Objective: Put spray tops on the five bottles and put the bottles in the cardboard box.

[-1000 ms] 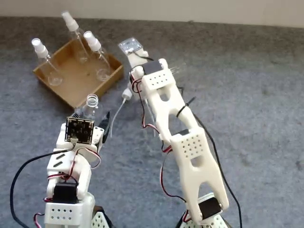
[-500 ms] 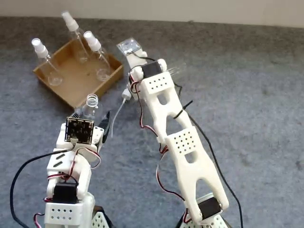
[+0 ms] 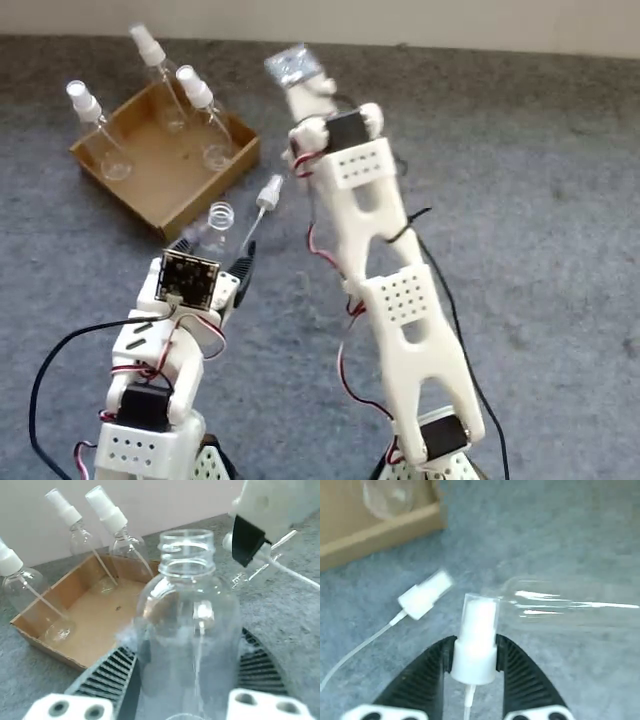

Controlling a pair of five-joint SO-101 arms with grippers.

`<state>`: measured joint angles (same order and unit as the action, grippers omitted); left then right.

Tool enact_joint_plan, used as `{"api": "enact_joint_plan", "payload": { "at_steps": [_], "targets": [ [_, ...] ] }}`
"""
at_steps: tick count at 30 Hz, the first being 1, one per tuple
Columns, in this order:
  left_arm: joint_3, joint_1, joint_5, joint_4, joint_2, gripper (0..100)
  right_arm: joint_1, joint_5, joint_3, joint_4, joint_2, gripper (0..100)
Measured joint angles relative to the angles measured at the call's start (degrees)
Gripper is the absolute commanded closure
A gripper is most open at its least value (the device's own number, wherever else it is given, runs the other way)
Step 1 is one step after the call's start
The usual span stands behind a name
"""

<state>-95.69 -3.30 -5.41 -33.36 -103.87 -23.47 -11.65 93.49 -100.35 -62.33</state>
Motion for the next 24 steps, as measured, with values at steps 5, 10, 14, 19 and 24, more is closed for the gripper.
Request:
{"api": "enact_joint_plan", "payload": {
  "at_steps": [5,10,14,19,24],
  "targets": [
    [-0.2,-4.6,0.0,0.0,0.0,85,3.6,0.0,0.0,-0.1,10.0,99.1],
    [-0.2,-5.8,0.0,0.0,0.0,85,3.6,0.0,0.0,-0.1,22.2,99.1],
    [-0.2,-5.8,0.0,0.0,0.0,85,3.6,4.1,0.3,-0.1,32.4,99.1],
    [-0.2,-7.6,0.0,0.0,0.0,85,3.6,6.0,1.2,-0.1,44.0,99.1],
    [-0.2,-13.8,0.0,-2.2,0.0,85,7.4,6.3,1.2,-0.1,53.7,99.1]
  ]
}}
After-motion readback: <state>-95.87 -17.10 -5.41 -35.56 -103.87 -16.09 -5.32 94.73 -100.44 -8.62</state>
